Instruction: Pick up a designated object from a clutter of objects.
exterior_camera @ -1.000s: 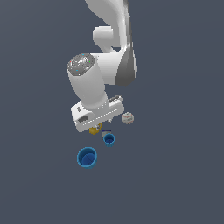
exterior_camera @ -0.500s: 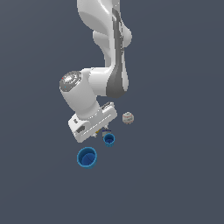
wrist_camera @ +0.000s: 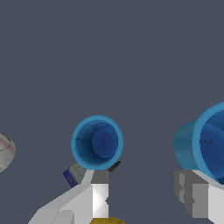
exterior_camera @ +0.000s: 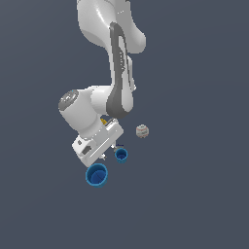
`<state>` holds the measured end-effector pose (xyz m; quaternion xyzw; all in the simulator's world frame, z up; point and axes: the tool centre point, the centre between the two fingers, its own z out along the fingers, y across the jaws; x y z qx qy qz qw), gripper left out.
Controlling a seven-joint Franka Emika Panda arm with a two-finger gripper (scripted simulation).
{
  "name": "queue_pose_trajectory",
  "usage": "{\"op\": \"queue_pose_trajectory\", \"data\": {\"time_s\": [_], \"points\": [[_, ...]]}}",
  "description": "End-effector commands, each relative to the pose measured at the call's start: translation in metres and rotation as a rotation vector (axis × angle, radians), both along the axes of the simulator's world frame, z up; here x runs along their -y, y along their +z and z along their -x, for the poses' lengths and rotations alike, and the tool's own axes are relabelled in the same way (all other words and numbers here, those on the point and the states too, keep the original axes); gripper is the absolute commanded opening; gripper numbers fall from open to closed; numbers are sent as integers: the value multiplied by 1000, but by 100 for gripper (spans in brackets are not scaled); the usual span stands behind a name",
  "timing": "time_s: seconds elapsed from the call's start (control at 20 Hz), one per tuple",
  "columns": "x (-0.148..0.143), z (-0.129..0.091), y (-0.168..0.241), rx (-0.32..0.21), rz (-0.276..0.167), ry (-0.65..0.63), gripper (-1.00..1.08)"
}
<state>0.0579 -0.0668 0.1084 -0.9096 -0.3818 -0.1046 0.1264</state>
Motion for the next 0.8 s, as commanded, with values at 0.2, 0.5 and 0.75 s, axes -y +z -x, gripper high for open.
{"op": "queue_pose_trajectory", "data": {"time_s": [0.2, 0.5, 0.75], "points": [[11, -10, -12, 107, -52, 84, 28], [23, -20, -16, 218, -88, 145, 28], [33, -27, -15, 296, -104, 177, 28]]}}
